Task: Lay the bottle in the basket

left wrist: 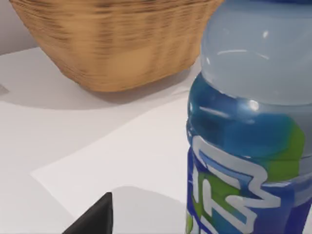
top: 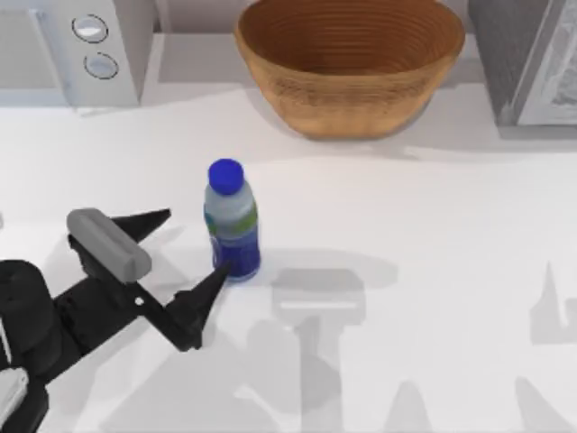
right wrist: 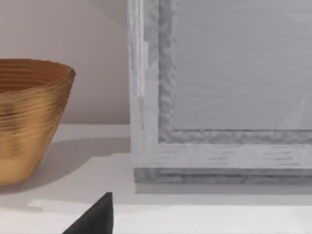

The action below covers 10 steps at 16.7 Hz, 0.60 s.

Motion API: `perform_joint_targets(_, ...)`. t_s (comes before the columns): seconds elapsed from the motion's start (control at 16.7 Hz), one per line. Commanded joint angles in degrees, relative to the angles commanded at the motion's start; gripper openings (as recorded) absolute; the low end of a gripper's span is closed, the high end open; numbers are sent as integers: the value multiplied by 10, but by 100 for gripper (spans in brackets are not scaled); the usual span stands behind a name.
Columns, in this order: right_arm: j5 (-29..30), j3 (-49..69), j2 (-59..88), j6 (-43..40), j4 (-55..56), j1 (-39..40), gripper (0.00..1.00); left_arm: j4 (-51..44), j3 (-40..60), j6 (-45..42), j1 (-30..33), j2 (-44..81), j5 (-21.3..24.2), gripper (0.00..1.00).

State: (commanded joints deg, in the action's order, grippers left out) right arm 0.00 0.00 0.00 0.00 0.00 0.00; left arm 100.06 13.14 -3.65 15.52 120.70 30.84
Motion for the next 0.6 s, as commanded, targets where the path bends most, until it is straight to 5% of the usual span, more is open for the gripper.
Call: perform_joint_targets(0.6,0,0,0,0,0,0,100,12,16,-4,5,37,3,100)
